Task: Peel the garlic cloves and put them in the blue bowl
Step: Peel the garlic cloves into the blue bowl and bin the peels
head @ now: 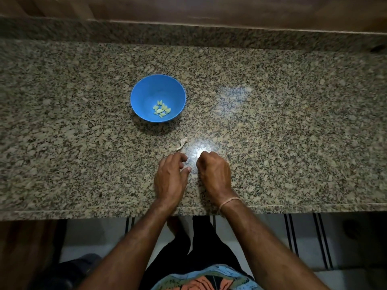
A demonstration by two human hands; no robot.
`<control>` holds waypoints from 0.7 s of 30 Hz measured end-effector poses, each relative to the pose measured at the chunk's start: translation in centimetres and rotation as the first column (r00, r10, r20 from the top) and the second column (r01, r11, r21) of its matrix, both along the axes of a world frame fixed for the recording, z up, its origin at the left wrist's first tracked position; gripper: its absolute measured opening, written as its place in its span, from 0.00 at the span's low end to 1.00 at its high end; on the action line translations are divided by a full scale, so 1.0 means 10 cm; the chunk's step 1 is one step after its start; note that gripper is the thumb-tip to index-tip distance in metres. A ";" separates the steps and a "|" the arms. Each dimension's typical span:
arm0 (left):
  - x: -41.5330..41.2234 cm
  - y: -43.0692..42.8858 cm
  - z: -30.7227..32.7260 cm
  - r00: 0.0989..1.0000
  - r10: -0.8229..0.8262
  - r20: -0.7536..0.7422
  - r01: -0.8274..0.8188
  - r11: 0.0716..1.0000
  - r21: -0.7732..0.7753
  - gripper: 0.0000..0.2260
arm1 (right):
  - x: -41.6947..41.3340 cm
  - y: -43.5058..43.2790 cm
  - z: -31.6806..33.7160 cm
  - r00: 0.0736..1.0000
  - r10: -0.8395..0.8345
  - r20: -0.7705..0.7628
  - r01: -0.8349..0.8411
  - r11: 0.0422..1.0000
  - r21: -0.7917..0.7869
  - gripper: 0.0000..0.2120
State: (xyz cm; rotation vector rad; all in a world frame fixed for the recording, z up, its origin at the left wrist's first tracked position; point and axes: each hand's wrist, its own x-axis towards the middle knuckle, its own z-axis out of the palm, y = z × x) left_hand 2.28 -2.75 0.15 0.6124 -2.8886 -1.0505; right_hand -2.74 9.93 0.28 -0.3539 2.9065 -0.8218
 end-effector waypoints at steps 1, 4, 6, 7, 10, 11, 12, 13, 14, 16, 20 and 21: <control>0.00 0.00 0.00 1.000 -0.003 0.000 0.003 1.000 0.005 0.11 | 0.01 0.01 0.00 1.000 0.001 0.030 0.000 0.999 -0.036 0.09; -0.01 -0.01 -0.01 1.000 -0.006 -0.003 0.006 1.000 0.009 0.11 | -0.06 0.06 0.00 0.994 -0.001 0.112 0.015 0.991 -0.131 0.03; 0.00 -0.02 -0.02 1.000 -0.008 -0.004 0.008 1.000 0.001 0.11 | -0.10 0.07 0.00 0.990 -0.009 0.141 0.029 0.990 -0.139 0.02; 0.01 -0.02 -0.03 1.000 -0.009 -0.003 0.009 1.000 -0.003 0.11 | -0.11 0.06 -0.01 0.990 -0.005 0.140 0.021 0.993 -0.112 0.04; 0.01 -0.02 -0.04 1.000 -0.014 -0.010 0.014 1.000 -0.010 0.11 | -0.10 0.03 -0.04 0.996 0.064 0.063 -0.065 0.998 0.013 0.05; 0.00 -0.02 -0.04 1.000 -0.017 -0.014 0.017 1.000 -0.012 0.11 | -0.10 0.02 -0.05 0.995 0.098 0.032 -0.100 0.993 0.062 0.05; 0.00 -0.02 -0.05 1.000 -0.017 -0.016 0.017 1.000 -0.014 0.11 | -0.10 0.00 -0.06 0.992 0.123 0.014 -0.124 0.986 0.108 0.05; 0.00 -0.02 -0.05 1.000 -0.017 -0.017 0.016 1.000 -0.015 0.11 | -0.11 -0.02 -0.06 0.990 0.139 0.008 -0.138 0.979 0.148 0.05; 0.00 -0.02 -0.05 1.000 -0.018 -0.019 0.018 1.000 -0.015 0.11 | -0.11 -0.04 -0.05 0.989 0.151 0.005 -0.149 0.972 0.180 0.05; 0.00 -0.02 -0.05 0.999 -0.026 -0.022 0.026 0.999 -0.020 0.11 | -0.09 -0.08 -0.01 0.986 0.164 0.005 -0.161 0.964 0.213 0.05; 0.01 -0.03 -0.06 0.999 -0.031 -0.022 0.031 0.999 -0.029 0.11 | -0.12 -0.13 0.03 0.997 0.074 0.039 -0.080 0.980 0.183 0.04; 0.01 -0.04 -0.06 0.999 -0.033 -0.022 0.033 0.999 -0.027 0.10 | -0.14 -0.13 0.04 0.998 0.036 0.055 -0.045 0.984 0.175 0.04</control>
